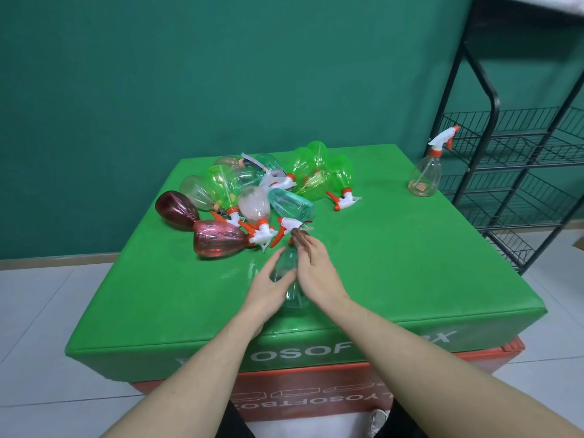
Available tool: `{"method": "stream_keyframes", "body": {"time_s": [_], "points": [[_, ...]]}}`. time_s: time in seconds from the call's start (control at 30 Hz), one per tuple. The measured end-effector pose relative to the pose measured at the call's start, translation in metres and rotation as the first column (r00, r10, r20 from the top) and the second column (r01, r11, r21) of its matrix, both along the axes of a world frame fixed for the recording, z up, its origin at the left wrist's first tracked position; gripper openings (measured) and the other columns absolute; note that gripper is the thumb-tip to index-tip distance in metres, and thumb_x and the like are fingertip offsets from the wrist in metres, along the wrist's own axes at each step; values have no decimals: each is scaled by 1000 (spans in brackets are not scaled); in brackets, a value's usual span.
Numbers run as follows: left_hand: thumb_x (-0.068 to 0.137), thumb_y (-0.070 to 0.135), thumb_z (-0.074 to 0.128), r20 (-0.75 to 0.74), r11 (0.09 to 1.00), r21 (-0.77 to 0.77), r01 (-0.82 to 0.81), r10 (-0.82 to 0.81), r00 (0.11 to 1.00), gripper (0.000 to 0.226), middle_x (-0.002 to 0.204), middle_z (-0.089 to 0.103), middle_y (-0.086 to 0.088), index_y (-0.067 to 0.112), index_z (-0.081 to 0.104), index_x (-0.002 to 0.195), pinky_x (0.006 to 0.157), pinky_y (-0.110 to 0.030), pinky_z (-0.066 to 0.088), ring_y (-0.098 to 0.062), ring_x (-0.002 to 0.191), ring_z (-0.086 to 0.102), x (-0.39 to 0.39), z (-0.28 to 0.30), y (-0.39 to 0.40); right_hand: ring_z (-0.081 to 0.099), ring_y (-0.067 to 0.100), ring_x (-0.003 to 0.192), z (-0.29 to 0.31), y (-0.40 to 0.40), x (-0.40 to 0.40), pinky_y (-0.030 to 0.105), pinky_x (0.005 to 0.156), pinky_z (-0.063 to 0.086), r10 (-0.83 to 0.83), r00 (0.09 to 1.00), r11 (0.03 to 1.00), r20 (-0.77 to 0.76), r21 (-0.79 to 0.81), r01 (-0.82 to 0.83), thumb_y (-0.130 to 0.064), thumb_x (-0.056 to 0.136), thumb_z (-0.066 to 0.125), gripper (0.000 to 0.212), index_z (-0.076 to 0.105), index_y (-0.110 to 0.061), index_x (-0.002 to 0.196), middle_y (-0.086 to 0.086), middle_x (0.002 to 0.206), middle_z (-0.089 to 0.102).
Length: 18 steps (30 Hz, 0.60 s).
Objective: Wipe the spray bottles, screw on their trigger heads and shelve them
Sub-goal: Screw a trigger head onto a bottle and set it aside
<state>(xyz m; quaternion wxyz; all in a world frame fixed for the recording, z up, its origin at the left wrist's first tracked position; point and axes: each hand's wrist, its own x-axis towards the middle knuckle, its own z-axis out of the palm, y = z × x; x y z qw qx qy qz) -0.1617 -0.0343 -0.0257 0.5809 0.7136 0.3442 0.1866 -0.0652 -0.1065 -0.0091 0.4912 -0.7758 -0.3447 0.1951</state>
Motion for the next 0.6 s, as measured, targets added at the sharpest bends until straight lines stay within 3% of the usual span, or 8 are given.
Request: {"method": "stream_keyframes", "body": {"time_s": [0.13, 0.2, 0.3, 0.37, 0.43, 0.5, 0.57, 0.6], "points": [[105, 31, 56, 21, 999, -44, -29, 30, 999, 52, 158, 44, 8, 44, 41, 153, 109, -26, 32, -10, 141, 42, 1, -5, 0, 26, -1, 144, -13, -9, -5, 11, 116, 11, 59, 996, 997, 61, 38, -62, -20, 108, 33, 45, 41, -18, 153, -7, 163, 26], [104, 33, 58, 58, 994, -96, -57, 62, 996, 50, 155, 47, 6, 42, 44, 151, 104, -25, 35, -8, 135, 46, 1, -7, -2, 17, 0, 150, -14, -10, -4, 17, 121, 7, 74, 996, 995, 58, 61, -77, -19, 108, 34, 46, 38, -20, 154, -8, 165, 24], [101, 35, 62, 125, 969, -233, -77, 109, 986, 36, 149, 53, 4, 50, 50, 131, 103, -30, 49, -5, 128, 54, 6, -6, -3, 24, -3, 146, -3, -8, -2, 17, 119, 14, 43, 999, 992, -17, 117, -40, -21, 108, 34, 48, 33, -24, 157, -12, 162, 30], [102, 32, 62, 171, 938, -340, -58, 123, 978, 32, 132, 60, 12, 51, 52, 125, 85, -35, 61, -4, 111, 64, 9, 0, -4, 32, -4, 139, 5, -4, 2, 16, 114, 18, 9, 998, 990, -57, 140, -1, -22, 108, 36, 49, 32, -27, 157, -13, 158, 36], [102, 30, 63, 208, 906, -422, -37, 136, 969, 32, 128, 61, 11, 52, 56, 124, 77, -43, 64, -13, 107, 69, 12, 2, -2, 33, -3, 138, 9, 0, 6, 13, 112, 16, -12, 999, 991, -42, 130, 17, -24, 107, 39, 49, 35, -25, 156, -9, 159, 36], [102, 32, 62, 219, 881, -472, -28, 148, 964, 31, 138, 62, 5, 54, 57, 124, 85, -55, 62, -23, 116, 68, 15, -2, 0, 28, -10, 133, 7, 2, 7, 1, 106, 11, -6, 1000, 994, 2, 113, 6, -25, 108, 40, 46, 41, -24, 154, -8, 162, 29], [103, 35, 60, 226, 872, -489, -21, 150, 963, 34, 141, 64, 4, 51, 57, 132, 88, -55, 61, -25, 119, 68, 15, -9, 0, 23, -14, 133, 3, 1, 4, -4, 103, 9, 15, 997, 994, 73, 110, -24, -25, 107, 40, 42, 49, -27, 148, -10, 164, 23], [104, 37, 59, 231, 876, -483, -11, 139, 963, 38, 140, 65, 5, 50, 54, 139, 86, -51, 61, -24, 120, 68, 16, -13, 0, 22, -12, 138, -2, 1, 3, 2, 110, 10, 28, 993, 993, 116, 109, -41, -25, 106, 40, 41, 54, -29, 144, -11, 165, 22]]}}
